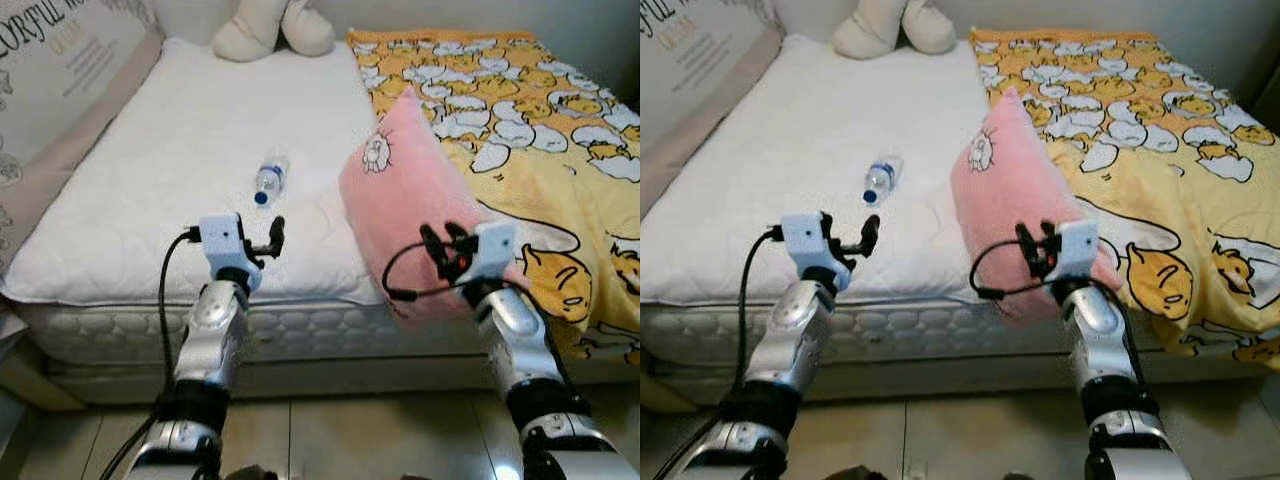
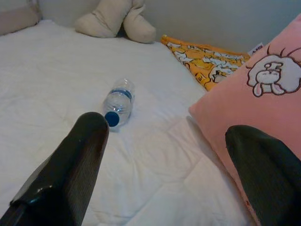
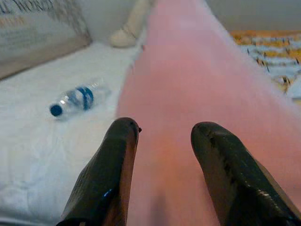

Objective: Clean up the room

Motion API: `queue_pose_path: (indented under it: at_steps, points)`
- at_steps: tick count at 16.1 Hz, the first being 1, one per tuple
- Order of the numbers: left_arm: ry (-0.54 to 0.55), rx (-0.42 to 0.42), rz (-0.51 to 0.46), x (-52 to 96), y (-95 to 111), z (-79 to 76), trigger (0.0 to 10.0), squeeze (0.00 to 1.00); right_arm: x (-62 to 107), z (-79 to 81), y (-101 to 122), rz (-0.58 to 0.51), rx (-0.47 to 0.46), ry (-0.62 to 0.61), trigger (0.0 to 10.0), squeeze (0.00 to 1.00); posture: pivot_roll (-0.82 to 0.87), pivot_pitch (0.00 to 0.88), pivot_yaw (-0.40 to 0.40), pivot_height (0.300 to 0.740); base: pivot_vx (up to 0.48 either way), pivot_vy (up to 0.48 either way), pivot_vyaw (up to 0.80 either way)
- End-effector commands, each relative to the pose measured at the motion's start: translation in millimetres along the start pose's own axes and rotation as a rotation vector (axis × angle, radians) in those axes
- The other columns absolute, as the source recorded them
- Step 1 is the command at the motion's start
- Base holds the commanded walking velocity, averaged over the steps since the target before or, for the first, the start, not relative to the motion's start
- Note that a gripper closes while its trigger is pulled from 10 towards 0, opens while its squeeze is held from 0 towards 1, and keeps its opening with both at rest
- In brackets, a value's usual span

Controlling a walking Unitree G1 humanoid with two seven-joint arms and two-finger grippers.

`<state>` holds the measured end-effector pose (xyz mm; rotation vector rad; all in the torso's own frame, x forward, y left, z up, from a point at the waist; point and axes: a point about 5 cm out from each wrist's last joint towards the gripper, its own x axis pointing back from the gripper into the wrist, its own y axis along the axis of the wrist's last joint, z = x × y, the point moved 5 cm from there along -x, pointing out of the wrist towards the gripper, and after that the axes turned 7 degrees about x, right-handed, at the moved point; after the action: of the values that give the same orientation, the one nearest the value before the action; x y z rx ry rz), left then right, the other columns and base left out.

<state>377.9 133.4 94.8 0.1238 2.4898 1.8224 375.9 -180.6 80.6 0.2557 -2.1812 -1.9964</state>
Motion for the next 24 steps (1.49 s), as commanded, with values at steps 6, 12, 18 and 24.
queue_pose_path:
  at_steps: [6,12,18,24]
  points:
    - [0.034,-0.096,0.025,27.5,10,26.5,10.0,0.00,1.9,-45.3,-13,0.152,0.209,-0.141,10.0,0.00,0.04,0.059,0.084,0.719,0.000,0.000,0.00]
    - [0.052,-0.111,0.043,33.5,18,31.9,10.0,0.00,21.1,-123.0,8,0.204,0.327,-0.465,10.0,0.00,0.07,0.055,0.097,0.719,0.000,0.000,0.00]
    - [0.031,-0.084,0.019,18.6,20,10.4,10.0,0.00,19.4,-118.4,52,-0.064,0.413,-0.512,10.0,0.00,0.01,0.000,0.044,0.719,0.000,0.000,0.00]
    - [-0.046,-0.082,-0.042,-3.5,26,-28.4,10.0,0.00,30.3,-18.3,66,-0.301,0.174,-0.362,10.0,0.00,-0.09,0.000,0.007,0.719,0.000,-0.078,0.00]
